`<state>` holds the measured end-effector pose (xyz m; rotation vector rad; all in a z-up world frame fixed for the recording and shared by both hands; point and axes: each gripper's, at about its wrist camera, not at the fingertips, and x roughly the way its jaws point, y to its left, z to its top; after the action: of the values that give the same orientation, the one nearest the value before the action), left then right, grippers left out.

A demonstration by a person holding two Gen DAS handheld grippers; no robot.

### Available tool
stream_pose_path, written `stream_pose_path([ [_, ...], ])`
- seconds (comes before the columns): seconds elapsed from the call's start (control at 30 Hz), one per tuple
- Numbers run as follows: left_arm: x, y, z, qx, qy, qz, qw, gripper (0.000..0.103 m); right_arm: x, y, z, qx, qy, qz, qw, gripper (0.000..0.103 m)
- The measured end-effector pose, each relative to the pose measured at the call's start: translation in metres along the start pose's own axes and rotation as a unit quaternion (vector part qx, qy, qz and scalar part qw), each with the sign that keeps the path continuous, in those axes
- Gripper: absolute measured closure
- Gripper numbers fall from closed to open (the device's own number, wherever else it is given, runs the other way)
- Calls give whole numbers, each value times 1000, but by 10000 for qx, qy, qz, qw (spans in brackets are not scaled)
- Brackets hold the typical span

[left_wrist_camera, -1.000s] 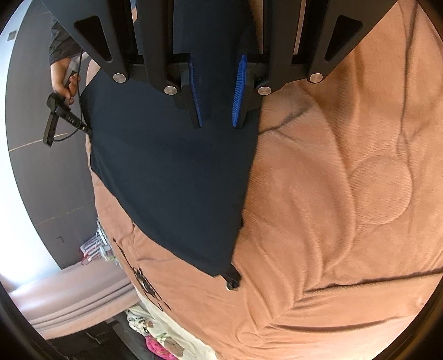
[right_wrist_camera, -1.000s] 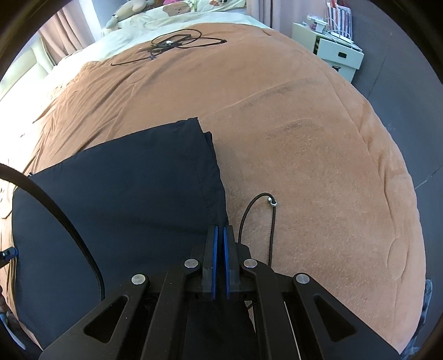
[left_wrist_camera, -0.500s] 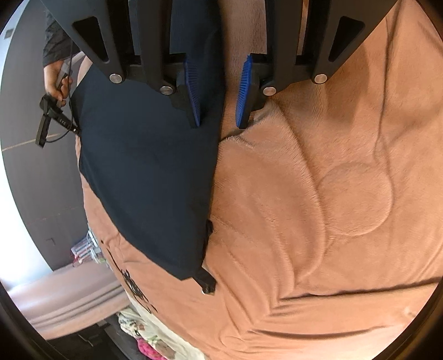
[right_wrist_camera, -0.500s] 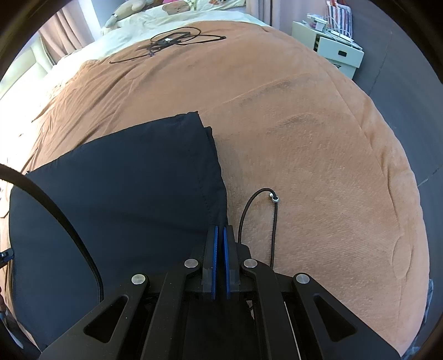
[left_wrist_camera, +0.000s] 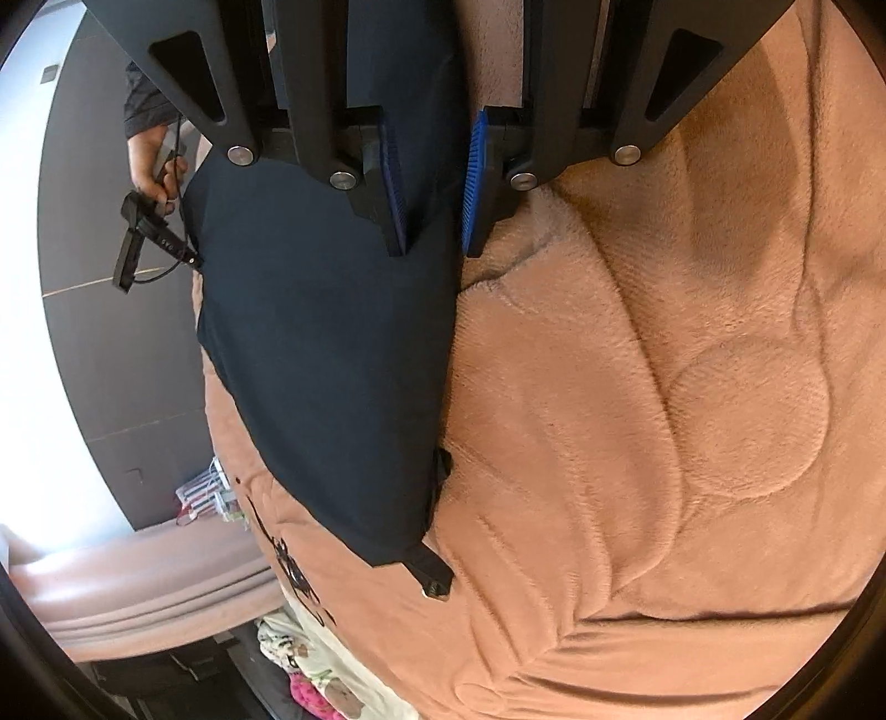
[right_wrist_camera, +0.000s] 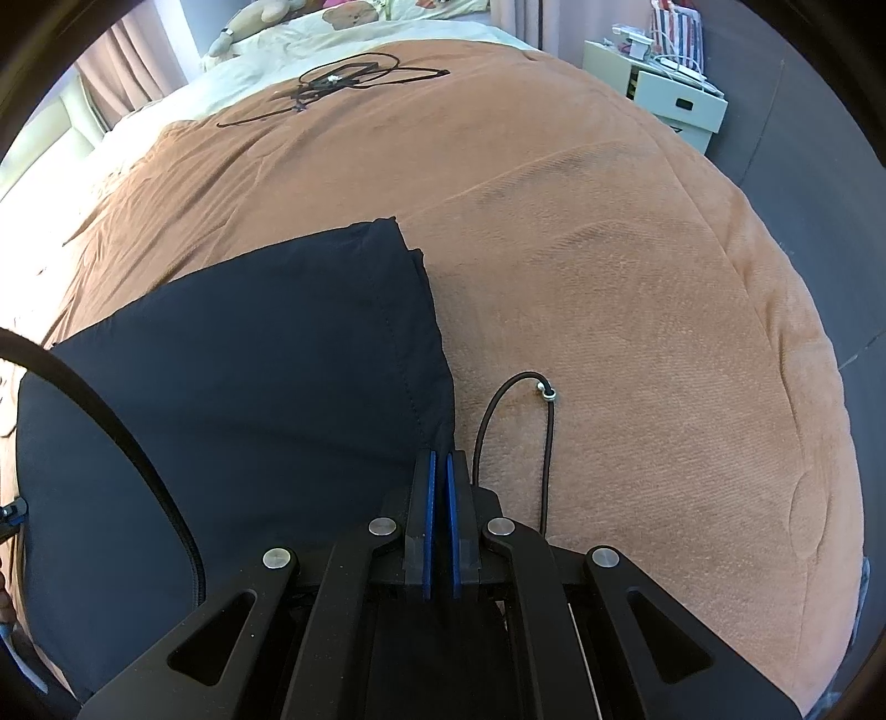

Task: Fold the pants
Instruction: 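Hold the folded pants with both tools and pull them straight, then open the right tool while the left tool keeps holding the pants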

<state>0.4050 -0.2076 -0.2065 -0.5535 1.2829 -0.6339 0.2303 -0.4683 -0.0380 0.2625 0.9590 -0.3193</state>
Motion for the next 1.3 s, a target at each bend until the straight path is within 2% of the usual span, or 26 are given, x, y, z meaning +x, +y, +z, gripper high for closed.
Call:
stream_pose_path([
  [0.07,4,-3,3,44,-17,30,10000,96,-1,1,0,-20,-6,-16,10000,102],
  [0.23,0,-14,0,287,-184,304,9990,100,-14,1,-3,-16,-66,86,9999,97],
  [0.3,-1,-17,0,299,-210,325,9988,100,-21,0,-5,-54,-102,155,9998,82],
  [0.37,-2,-18,1,294,-226,337,9987,100,-27,-4,-7,17,-201,129,9997,45],
  [0.43,-4,-19,0,305,-256,349,9986,100,-31,-7,-10,77,-276,82,9996,40],
  [0.6,-8,-25,-1,362,-282,508,9977,100,-6,-8,-20,259,157,409,9987,43],
  [0.67,-10,-27,-1,358,-271,604,9972,100,-6,-9,-19,402,149,727,9964,61],
  [0.83,-19,-31,4,296,-300,659,9969,100,-7,-8,-19,589,223,788,9949,63],
  [1.07,-46,-25,15,274,-509,750,9955,100,-15,8,-25,563,301,929,9936,79],
  [1.3,-81,-3,21,184,-643,914,9936,100,-9,37,-32,572,380,1168,9908,79],
])
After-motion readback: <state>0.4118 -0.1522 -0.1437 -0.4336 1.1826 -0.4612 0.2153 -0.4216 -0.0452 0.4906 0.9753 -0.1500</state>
